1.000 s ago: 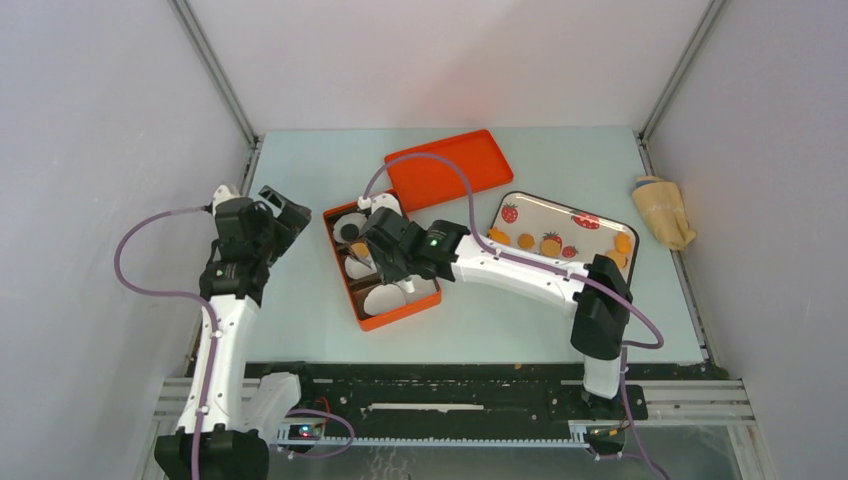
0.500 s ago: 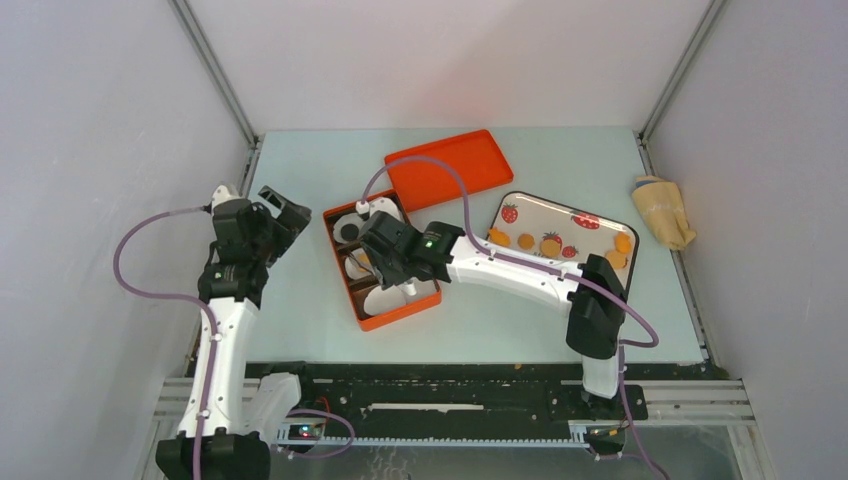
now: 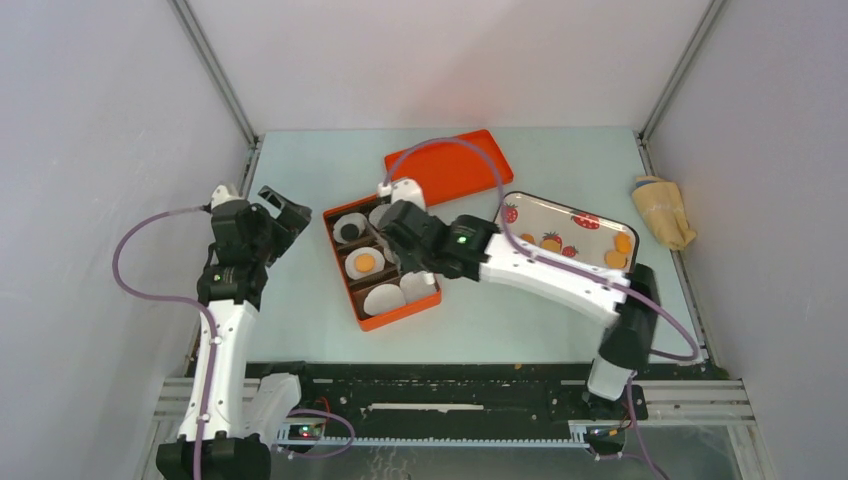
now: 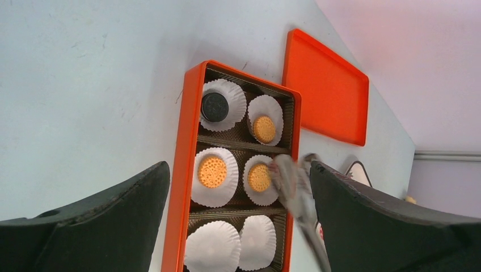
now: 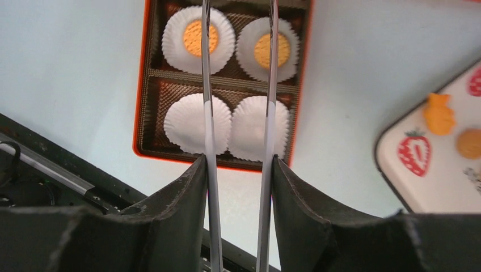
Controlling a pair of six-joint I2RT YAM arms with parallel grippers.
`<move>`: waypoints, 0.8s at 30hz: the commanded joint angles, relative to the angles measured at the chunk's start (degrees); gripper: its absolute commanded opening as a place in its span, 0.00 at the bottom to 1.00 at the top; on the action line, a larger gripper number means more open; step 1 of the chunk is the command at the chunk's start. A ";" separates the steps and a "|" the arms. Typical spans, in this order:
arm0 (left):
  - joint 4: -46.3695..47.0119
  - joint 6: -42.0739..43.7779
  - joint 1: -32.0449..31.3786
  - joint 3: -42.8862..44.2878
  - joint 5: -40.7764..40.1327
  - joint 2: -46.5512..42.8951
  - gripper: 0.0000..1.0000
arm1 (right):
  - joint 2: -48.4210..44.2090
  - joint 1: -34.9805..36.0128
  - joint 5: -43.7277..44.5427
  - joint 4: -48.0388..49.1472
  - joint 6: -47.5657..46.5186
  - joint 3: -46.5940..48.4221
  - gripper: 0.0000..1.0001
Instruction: Pack the cookies
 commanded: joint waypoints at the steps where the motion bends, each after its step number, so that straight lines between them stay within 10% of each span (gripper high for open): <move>1: 2.28 1.23 0.49 -0.41 1.95 -0.56 0.98 | -13.12 -1.66 8.93 -2.50 1.73 -3.39 0.50; 24: 2.86 0.62 -9.79 1.91 -0.14 2.64 0.97 | -44.52 -20.73 11.23 -13.14 22.45 -43.05 0.54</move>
